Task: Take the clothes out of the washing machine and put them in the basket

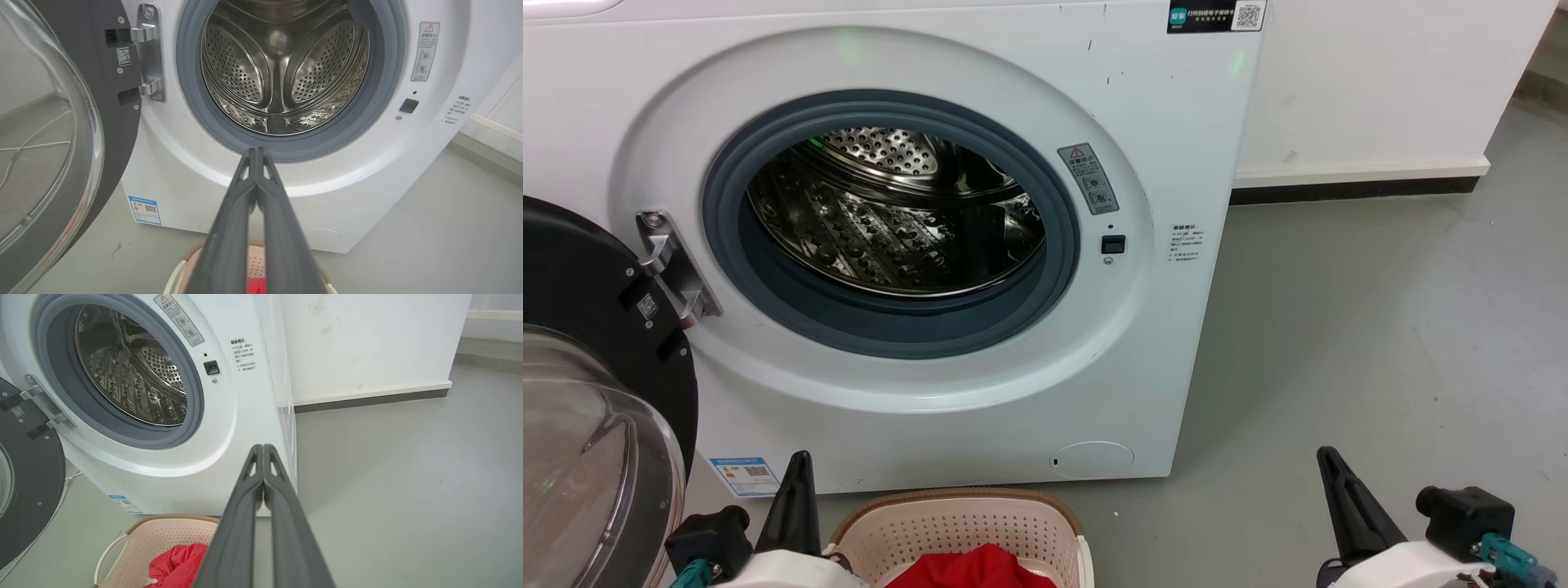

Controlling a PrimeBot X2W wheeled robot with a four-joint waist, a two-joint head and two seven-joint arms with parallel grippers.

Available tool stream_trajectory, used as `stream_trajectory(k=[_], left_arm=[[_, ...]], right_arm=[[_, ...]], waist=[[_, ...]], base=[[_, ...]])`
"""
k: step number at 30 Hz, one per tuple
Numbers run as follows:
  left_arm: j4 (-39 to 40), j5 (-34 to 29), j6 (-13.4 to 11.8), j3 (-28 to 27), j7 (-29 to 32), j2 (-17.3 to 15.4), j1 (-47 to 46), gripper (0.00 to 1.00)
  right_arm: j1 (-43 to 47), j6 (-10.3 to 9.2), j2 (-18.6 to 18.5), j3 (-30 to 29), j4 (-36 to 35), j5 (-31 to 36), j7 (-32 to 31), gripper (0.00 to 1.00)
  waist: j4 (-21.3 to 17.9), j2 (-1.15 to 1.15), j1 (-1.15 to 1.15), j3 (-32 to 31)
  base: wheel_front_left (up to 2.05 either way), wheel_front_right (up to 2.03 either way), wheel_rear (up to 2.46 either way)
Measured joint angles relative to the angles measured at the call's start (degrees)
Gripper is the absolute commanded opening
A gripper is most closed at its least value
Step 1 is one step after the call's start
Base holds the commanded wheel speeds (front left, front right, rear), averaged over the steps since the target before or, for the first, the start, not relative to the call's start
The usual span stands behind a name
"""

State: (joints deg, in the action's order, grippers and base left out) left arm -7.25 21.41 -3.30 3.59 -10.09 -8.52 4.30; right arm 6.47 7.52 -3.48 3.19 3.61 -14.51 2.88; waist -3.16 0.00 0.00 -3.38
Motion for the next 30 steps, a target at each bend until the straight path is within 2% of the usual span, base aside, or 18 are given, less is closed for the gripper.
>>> stream_trajectory(k=[30], left_arm=[[-2.46, 27.22, 4.03, -3.75, 6.26, 2.07, -3.64, 0.0]], right_arm=[[-4.5, -0.01, -1.08, -1.68, 3.9, -31.49, -2.15, 0.0]], waist=[[0.85, 0.0, 0.0, 0.96]], base=[[0.0, 0.0, 0.0]])
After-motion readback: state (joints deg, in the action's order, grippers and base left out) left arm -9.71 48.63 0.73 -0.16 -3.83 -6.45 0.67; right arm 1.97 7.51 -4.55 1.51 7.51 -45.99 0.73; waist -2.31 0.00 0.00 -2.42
